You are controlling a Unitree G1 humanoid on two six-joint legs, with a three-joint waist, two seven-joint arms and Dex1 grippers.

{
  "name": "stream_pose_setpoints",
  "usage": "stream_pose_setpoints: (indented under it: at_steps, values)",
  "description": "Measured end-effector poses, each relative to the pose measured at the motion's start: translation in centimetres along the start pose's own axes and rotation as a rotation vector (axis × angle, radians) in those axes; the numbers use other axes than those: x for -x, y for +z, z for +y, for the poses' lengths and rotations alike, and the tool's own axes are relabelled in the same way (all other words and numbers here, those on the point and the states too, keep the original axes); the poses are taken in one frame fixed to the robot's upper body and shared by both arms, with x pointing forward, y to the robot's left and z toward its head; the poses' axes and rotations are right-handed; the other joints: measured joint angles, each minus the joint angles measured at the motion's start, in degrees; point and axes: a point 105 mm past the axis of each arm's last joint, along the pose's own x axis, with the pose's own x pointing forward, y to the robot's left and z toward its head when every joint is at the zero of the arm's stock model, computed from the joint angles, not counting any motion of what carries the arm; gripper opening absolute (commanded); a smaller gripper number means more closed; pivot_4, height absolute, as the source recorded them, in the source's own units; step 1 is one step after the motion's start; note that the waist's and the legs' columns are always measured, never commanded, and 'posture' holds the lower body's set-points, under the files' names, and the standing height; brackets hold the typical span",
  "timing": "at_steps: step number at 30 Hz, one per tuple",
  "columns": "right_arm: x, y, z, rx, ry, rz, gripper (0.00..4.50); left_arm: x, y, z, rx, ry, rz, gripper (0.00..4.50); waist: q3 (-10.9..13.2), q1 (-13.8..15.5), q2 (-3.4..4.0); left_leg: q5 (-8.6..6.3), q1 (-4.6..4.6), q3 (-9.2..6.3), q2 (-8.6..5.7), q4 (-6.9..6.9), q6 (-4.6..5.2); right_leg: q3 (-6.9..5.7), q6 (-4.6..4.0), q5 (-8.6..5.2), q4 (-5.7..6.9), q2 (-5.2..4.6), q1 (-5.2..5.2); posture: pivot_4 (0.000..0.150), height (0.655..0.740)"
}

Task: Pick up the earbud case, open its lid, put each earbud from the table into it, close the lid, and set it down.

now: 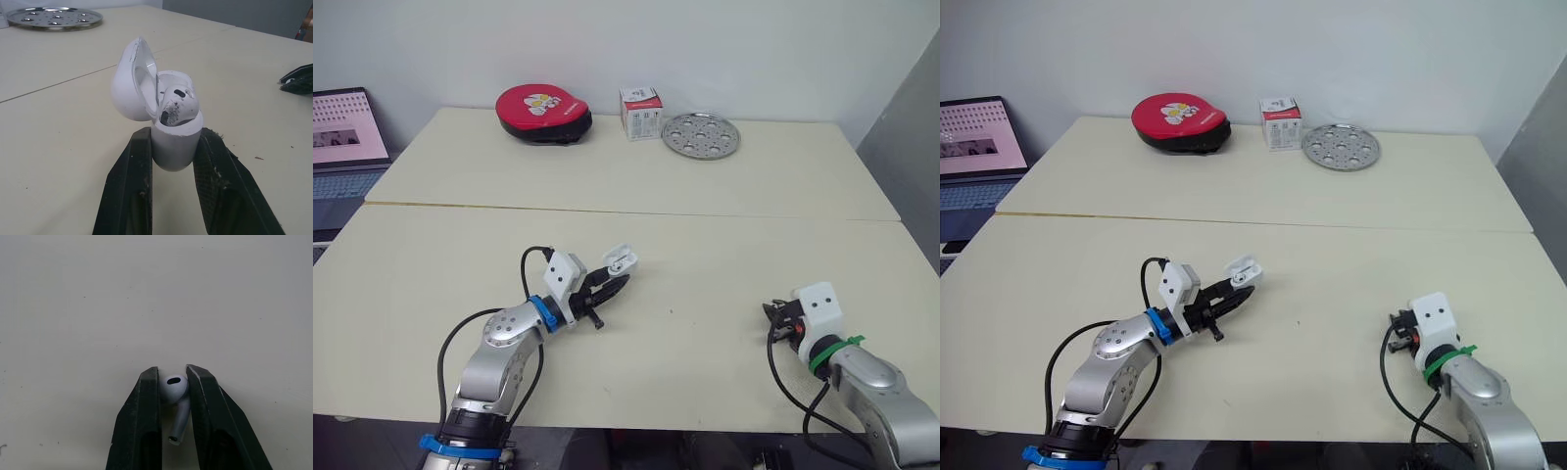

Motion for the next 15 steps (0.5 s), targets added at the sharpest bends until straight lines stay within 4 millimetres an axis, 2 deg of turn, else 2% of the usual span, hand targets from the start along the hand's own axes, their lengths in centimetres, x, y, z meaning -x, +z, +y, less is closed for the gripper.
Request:
stream_pose_setpoints:
  at_steps: [4,10,15]
  values:
    - [0.1,0.4,-0.8,0.167,0.221,0.024,0.42,0.1,0.0,-0.2,0.000,-0.003,0.001,0.80,0.02,-0.10,-0.01,0.00,0.02,0.03,0.00,0.01,0.01,0.00,0.00,0.00,0.00,0.01,0.00,0.150,0.7400]
    - [3.2,-0.5,-0.9,0.518,0.713,0.076,0.42,0.5,-0.1,-0.8,0.006,-0.008,0.011,0.80,0.05,-0.09,0.00,-0.01,0.01,0.02,0.04,-0.02,0.02,-0.02,0.00,0.00,-0.09,0.03,0.01,0.150,0.7400]
    - [4.0,-0.5,-2.0,0.688,0.922,0.110,0.42,1.1,-0.4,-1.2,0.014,-0.004,0.029,0.80,0.06,-0.25,-0.01,-0.01,0.12,0.05,0.05,0.06,0.02,0.02,-0.02,0.02,-0.04,0.02,0.12,0.150,0.7400]
